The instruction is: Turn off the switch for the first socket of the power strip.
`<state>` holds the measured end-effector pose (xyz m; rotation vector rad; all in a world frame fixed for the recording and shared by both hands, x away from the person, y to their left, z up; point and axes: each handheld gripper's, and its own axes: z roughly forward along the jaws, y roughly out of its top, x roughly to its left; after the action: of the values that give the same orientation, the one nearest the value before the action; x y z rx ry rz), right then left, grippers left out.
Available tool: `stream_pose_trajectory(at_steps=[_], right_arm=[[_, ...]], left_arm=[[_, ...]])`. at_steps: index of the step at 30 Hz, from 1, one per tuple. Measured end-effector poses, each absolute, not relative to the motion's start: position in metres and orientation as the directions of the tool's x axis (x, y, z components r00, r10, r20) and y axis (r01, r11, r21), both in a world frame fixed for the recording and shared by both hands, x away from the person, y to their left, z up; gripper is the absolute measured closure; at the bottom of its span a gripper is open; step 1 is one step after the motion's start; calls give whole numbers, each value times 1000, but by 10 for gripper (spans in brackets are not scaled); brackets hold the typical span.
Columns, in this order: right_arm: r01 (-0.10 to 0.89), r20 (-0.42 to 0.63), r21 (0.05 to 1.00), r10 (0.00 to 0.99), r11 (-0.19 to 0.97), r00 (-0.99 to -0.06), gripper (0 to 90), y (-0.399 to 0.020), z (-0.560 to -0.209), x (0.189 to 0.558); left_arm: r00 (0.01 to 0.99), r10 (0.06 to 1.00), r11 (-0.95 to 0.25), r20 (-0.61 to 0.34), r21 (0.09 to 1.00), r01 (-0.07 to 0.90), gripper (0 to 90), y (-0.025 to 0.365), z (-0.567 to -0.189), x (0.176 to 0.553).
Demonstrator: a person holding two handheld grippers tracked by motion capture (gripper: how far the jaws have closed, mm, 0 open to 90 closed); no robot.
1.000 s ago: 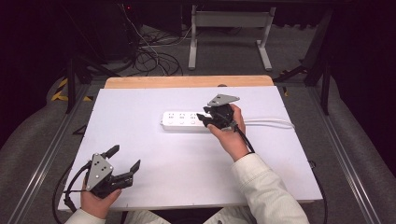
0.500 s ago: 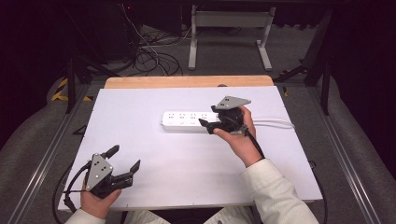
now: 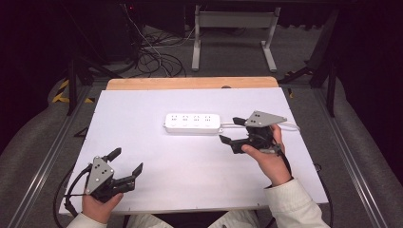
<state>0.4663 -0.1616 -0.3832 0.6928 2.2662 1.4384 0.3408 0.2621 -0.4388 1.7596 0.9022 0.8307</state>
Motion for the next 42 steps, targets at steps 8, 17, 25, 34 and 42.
stream_pose_trajectory(at_steps=[8,17,25,34,42], right_arm=[[212,-38,909,577,358,-816,205,-186,-401,451],[235,-20,899,571,369,-821,186,-201,-425,439],[279,61,903,544,327,-837,185,-216,-443,433],[268,32,896,550,355,-835,171,-227,-461,425],[304,49,881,570,362,-820,156,-237,-476,421]], left_arm=[[507,852,-264,129,943,203,161,260,-437,338],[520,846,-258,118,944,206,160,261,-436,335],[532,842,-245,90,943,227,164,263,-438,335],[534,839,-260,102,938,228,163,264,-440,332],[533,837,-283,123,931,231,163,264,-443,332]])
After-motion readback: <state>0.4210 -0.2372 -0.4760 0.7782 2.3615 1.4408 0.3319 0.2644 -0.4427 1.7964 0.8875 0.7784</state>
